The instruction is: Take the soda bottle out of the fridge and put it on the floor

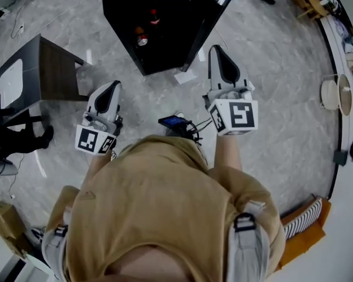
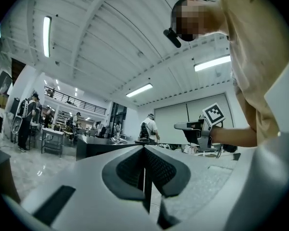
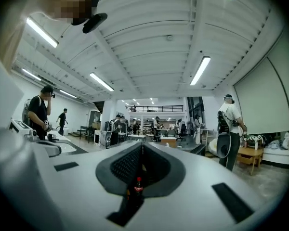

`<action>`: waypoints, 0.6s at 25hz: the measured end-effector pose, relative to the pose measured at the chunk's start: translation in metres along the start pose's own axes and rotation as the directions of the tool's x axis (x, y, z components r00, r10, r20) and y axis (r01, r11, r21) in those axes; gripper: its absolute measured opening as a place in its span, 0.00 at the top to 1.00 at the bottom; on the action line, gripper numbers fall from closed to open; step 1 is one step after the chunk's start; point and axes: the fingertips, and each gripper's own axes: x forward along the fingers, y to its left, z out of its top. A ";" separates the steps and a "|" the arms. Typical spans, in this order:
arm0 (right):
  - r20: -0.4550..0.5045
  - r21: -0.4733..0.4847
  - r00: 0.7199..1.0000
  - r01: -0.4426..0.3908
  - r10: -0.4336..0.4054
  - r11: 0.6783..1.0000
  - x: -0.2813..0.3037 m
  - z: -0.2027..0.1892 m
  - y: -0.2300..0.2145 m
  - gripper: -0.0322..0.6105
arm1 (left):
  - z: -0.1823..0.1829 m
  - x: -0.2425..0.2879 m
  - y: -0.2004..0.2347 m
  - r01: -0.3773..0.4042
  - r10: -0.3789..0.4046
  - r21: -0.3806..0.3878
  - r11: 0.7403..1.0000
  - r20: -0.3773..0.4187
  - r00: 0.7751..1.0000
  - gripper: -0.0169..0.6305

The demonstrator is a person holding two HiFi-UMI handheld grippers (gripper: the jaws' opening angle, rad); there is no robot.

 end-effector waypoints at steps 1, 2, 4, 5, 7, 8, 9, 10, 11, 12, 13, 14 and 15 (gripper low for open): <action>-0.002 -0.010 1.000 -0.018 0.018 1.000 0.009 -0.002 -0.008 0.95 | 0.000 0.011 0.000 -0.014 0.014 0.014 1.000 -0.002 1.000 0.97; -0.004 -0.011 0.999 -0.035 0.035 0.999 0.018 -0.005 -0.014 0.95 | 0.000 0.020 0.002 -0.029 0.029 0.026 0.999 -0.004 1.000 0.97; -0.005 0.009 0.998 -0.068 0.068 0.998 0.035 -0.013 -0.024 0.95 | 0.000 0.035 0.008 -0.059 0.060 0.045 0.997 -0.007 0.998 0.97; -0.006 0.021 0.996 -0.084 0.084 0.996 0.044 -0.017 -0.027 0.95 | 0.000 0.040 0.010 -0.071 0.072 0.055 0.996 -0.011 0.997 0.97; -0.023 0.037 0.993 -0.117 0.118 0.992 0.064 -0.029 -0.025 0.95 | -0.004 0.042 0.016 -0.090 0.093 0.074 0.993 -0.031 0.995 0.97; -0.039 0.038 0.990 -0.132 0.133 0.991 0.073 -0.037 -0.021 0.95 | -0.008 0.040 0.021 -0.102 0.105 0.075 0.992 -0.045 0.993 0.97; -0.059 0.032 0.988 -0.144 0.145 0.989 0.083 -0.046 -0.016 0.95 | -0.015 0.036 0.028 -0.115 0.119 0.066 0.991 -0.059 0.991 0.97; -0.082 0.018 0.985 -0.152 0.153 0.988 0.094 -0.055 -0.009 0.95 | -0.022 0.032 0.038 -0.131 0.134 0.048 0.990 -0.070 0.989 0.97; -0.106 -0.002 0.982 -0.158 0.157 0.987 0.105 -0.065 -0.003 0.95 | -0.031 0.029 0.049 -0.145 0.146 0.024 0.989 -0.080 0.986 0.97; -0.130 -0.022 0.979 -0.162 0.158 0.986 0.116 -0.075 0.003 0.95 | -0.040 0.025 0.059 -0.155 0.154 0.000 0.988 -0.089 0.984 0.97; -0.152 -0.037 0.976 -0.166 0.158 0.985 0.126 -0.085 0.009 0.95 | -0.048 0.023 0.068 -0.158 0.155 -0.020 0.987 -0.096 0.983 0.97; -0.169 -0.047 0.973 -0.167 0.157 0.985 0.136 -0.093 0.014 0.95 | -0.054 0.022 0.076 -0.153 0.149 -0.033 0.988 -0.100 0.984 0.97; -0.181 -0.054 0.972 -0.165 0.153 0.985 0.146 -0.099 0.018 0.95 | -0.059 0.024 0.084 -0.142 0.138 -0.038 0.989 -0.100 0.985 0.97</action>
